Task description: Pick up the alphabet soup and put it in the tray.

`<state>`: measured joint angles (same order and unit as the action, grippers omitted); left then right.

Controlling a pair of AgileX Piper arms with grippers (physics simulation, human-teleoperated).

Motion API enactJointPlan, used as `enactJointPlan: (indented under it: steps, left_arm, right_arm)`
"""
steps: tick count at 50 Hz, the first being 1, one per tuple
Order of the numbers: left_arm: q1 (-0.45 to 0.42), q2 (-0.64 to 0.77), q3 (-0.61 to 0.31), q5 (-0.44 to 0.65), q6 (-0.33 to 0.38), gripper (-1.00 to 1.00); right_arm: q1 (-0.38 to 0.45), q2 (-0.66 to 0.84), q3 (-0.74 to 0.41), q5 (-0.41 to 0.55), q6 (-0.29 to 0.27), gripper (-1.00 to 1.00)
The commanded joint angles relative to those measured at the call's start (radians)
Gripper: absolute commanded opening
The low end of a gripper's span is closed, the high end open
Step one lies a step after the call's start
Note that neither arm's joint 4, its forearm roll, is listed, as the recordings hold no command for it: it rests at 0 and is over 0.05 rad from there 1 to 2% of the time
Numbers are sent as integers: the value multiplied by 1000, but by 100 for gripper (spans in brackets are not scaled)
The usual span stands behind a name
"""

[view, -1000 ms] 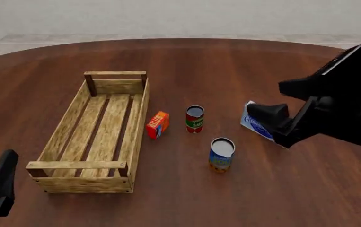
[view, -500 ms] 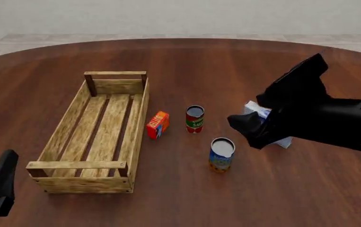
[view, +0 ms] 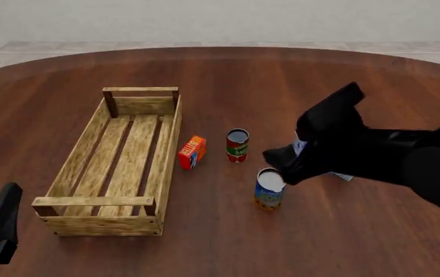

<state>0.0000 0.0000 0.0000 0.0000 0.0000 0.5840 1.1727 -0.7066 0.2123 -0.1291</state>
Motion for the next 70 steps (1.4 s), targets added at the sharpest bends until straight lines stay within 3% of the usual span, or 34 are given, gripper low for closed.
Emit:
enactJointPlan:
  steps: [1,30,70]
  left_arm:
    - [0,0,0,0,0,100]
    - [0,0,0,0,0,100]
    - [0,0,0,0,0,100]
  right_arm:
    - [2,64,16,-57,20,100]
    - [-38,206,30,-159,22,100]
    - [-47,419,53,-319,65,100]
